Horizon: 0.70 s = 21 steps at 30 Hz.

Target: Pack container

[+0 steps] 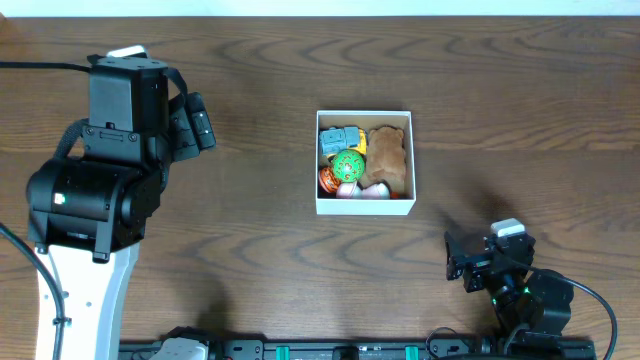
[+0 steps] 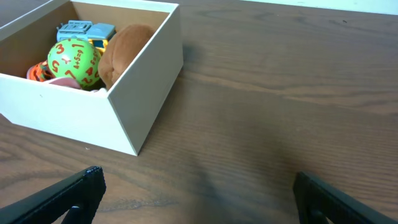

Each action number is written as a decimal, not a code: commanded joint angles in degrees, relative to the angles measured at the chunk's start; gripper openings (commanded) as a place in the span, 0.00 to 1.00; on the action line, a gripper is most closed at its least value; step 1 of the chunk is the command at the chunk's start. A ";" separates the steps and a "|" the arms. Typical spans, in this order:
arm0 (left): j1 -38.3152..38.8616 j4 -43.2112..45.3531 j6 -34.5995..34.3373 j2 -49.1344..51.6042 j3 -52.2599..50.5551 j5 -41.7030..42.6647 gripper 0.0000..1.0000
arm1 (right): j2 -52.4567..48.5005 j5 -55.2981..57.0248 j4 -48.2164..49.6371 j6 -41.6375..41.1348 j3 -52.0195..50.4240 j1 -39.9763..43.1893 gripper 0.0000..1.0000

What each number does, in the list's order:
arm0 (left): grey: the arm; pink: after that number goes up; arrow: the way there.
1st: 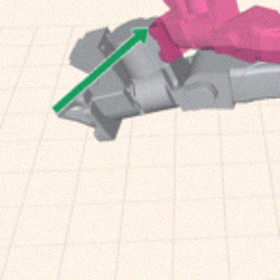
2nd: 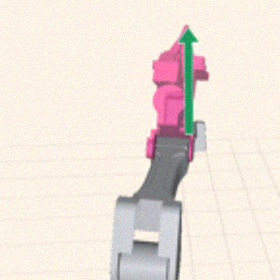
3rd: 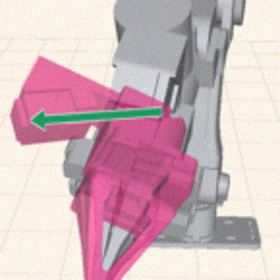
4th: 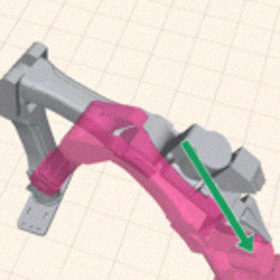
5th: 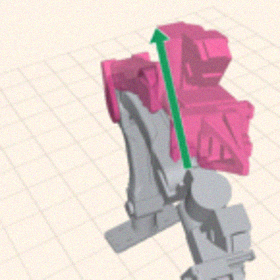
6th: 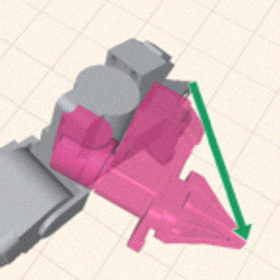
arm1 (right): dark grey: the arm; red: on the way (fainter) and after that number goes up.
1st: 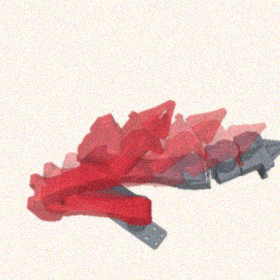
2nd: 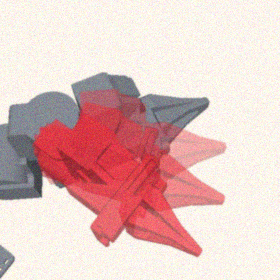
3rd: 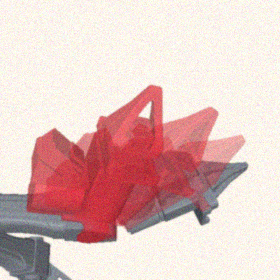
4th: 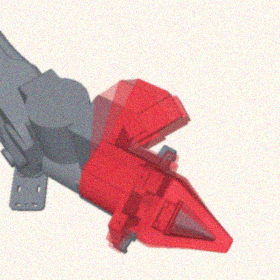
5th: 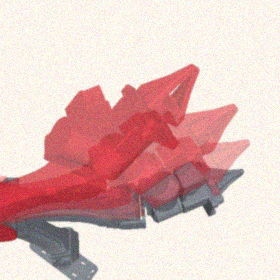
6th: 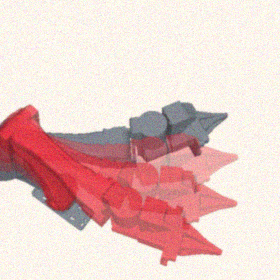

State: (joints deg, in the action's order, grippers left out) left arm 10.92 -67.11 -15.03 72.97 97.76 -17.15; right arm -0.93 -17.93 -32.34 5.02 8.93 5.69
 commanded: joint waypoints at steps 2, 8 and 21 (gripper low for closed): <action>-0.24 -0.15 -0.33 0.11 0.04 -0.96 0.98 | 0.59 0.59 -0.22 -0.24 -0.17 -0.50 0.99; -0.24 -0.15 -0.33 0.11 0.02 -0.96 0.98 | 0.59 0.57 -0.22 -0.24 -0.17 -0.50 0.99; -0.94 3.10 2.23 -7.19 -6.45 -1.20 0.98 | 0.59 0.59 -0.22 -0.24 -0.17 -0.50 0.99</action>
State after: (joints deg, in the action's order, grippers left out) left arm 10.79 -65.21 -13.50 69.63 94.17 -17.12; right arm -0.95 -17.93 -32.34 5.02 8.93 5.69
